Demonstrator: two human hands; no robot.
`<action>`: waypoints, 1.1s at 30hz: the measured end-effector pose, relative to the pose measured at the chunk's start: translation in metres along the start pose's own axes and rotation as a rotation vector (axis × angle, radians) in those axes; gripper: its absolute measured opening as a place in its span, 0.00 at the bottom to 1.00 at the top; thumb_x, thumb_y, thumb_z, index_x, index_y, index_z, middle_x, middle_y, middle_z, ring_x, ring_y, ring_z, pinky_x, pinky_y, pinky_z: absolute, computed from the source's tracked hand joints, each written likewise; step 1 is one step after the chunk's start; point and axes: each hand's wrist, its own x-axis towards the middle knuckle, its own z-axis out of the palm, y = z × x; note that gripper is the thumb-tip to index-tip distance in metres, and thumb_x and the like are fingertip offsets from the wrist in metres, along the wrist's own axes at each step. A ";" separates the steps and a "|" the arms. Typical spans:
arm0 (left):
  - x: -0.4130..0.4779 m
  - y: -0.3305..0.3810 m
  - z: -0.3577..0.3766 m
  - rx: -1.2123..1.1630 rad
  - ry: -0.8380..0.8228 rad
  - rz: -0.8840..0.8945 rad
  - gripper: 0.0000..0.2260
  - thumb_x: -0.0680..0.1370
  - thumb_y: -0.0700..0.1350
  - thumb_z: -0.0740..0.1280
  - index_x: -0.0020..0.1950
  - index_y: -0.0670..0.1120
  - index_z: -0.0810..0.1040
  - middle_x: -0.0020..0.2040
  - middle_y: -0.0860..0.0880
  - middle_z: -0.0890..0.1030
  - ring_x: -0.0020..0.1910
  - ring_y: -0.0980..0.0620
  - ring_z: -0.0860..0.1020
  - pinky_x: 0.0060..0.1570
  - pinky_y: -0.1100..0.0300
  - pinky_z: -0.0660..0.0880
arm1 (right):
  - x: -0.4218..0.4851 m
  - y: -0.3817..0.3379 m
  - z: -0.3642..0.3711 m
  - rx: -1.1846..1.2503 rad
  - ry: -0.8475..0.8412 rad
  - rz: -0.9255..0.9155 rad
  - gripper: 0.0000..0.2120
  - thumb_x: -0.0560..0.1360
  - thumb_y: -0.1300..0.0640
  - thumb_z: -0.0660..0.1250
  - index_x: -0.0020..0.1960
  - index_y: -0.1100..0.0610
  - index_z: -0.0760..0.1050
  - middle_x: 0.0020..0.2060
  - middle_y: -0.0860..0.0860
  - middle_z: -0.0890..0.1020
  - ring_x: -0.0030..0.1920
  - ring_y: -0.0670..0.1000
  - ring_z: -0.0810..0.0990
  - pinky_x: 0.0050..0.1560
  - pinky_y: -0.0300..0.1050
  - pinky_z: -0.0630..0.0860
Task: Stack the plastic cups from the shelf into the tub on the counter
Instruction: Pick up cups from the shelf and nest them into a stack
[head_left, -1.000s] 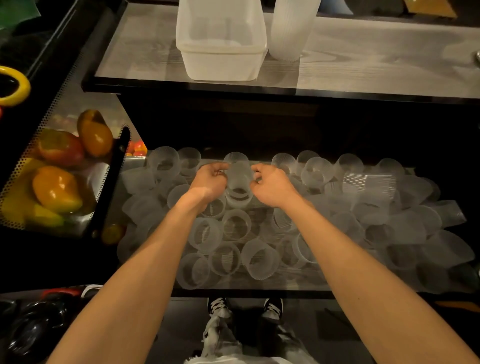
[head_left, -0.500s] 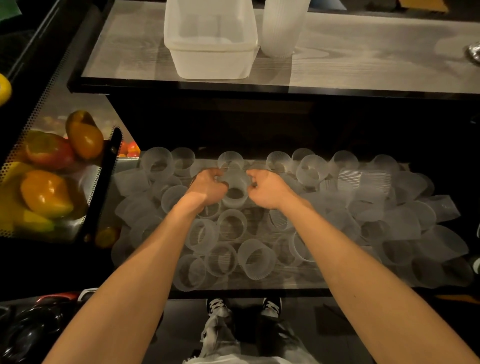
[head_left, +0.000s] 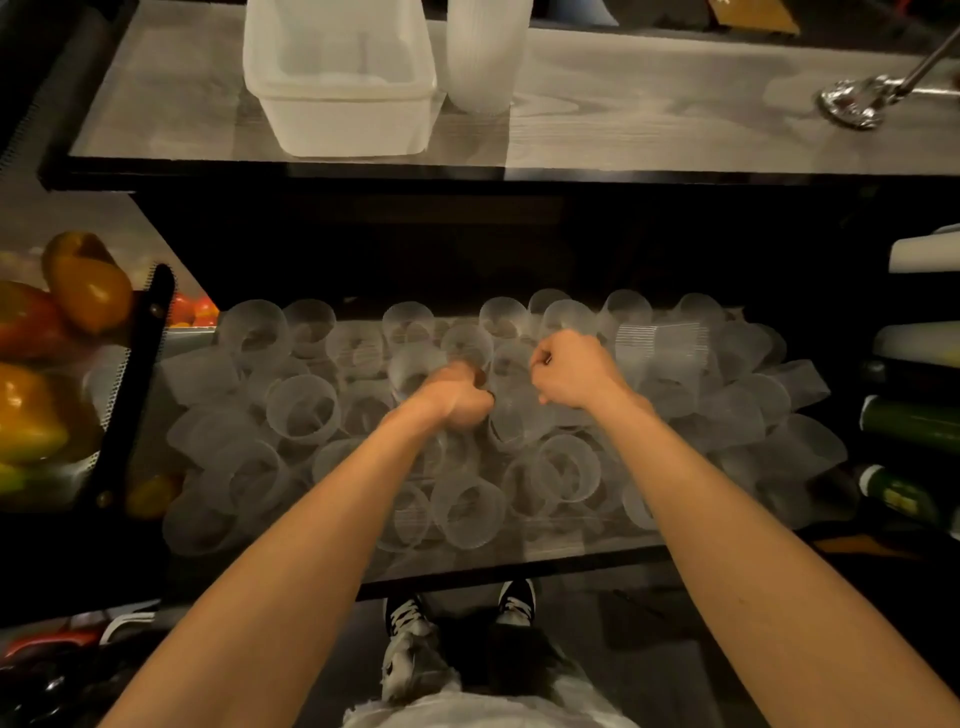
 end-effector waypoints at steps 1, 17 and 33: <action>0.002 0.001 0.006 0.020 -0.023 -0.008 0.20 0.79 0.45 0.65 0.71 0.43 0.75 0.66 0.42 0.78 0.63 0.42 0.77 0.62 0.50 0.76 | -0.004 0.005 -0.001 -0.005 -0.026 0.006 0.12 0.76 0.64 0.61 0.46 0.56 0.83 0.36 0.52 0.86 0.45 0.51 0.85 0.48 0.47 0.81; 0.008 0.007 0.012 -0.106 0.092 0.074 0.22 0.78 0.37 0.62 0.73 0.44 0.75 0.69 0.45 0.77 0.67 0.46 0.76 0.62 0.57 0.74 | -0.017 0.019 0.004 0.321 -0.057 0.037 0.17 0.80 0.62 0.62 0.68 0.57 0.77 0.52 0.50 0.82 0.44 0.51 0.83 0.42 0.44 0.81; -0.018 -0.045 -0.047 -0.699 0.451 -0.025 0.10 0.76 0.44 0.64 0.50 0.53 0.83 0.48 0.47 0.86 0.47 0.47 0.84 0.51 0.45 0.84 | -0.007 -0.061 0.020 0.526 -0.069 -0.105 0.17 0.83 0.61 0.59 0.69 0.55 0.78 0.54 0.53 0.85 0.58 0.62 0.83 0.61 0.64 0.79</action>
